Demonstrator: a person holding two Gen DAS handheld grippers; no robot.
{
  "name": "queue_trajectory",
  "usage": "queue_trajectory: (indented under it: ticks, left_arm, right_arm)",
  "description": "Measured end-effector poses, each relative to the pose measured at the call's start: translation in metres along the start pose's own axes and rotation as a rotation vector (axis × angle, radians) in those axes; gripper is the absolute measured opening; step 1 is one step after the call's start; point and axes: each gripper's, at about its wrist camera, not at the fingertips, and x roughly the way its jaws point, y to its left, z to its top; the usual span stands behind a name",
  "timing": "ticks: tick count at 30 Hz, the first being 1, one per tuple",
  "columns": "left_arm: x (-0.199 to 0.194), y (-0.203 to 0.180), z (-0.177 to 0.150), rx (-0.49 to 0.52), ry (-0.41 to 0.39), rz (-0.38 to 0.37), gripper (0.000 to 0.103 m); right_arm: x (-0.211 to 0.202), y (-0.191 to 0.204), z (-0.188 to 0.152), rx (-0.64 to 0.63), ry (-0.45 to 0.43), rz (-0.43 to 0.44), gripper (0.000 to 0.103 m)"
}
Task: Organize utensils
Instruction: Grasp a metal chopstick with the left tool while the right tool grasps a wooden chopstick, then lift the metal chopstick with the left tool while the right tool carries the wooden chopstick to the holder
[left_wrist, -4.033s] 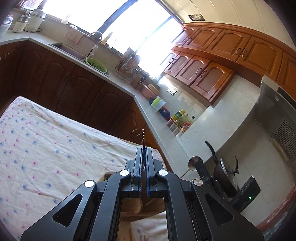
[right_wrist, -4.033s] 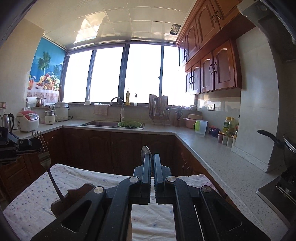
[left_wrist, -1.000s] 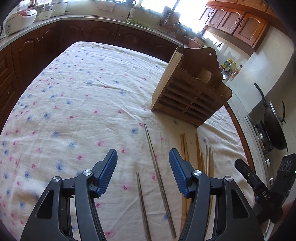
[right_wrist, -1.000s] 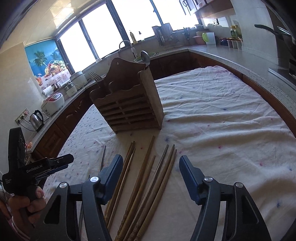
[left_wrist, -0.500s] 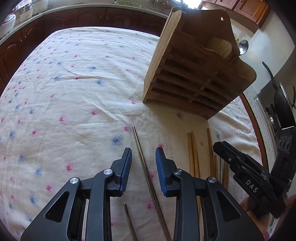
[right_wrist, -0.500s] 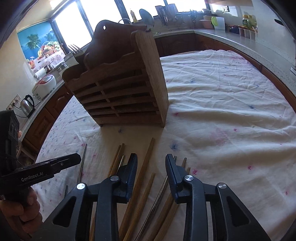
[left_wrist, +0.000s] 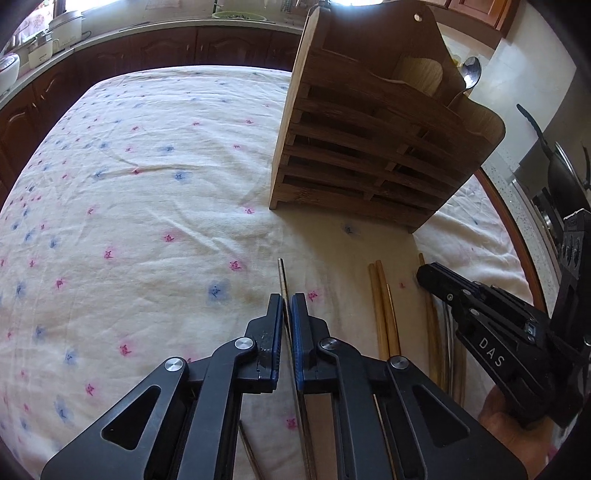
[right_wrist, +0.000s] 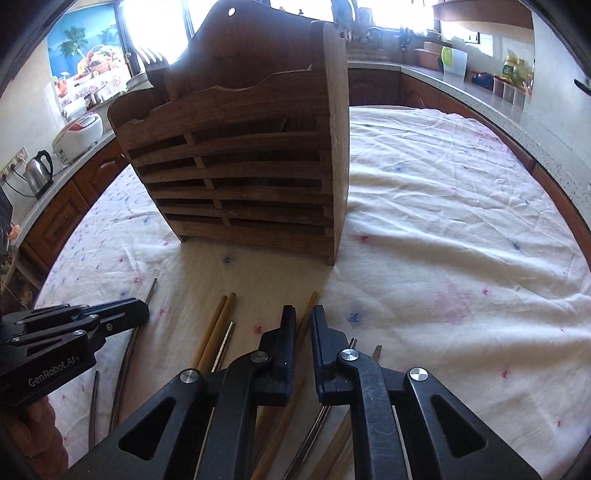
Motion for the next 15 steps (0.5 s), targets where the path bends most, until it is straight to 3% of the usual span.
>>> queue_trajectory:
  ticks: [15]
  left_arm:
    - [-0.114, 0.011, -0.009, -0.043, -0.196, -0.148, 0.004]
  right_arm:
    - [-0.104, -0.012, 0.007, 0.098, -0.19, 0.152, 0.006]
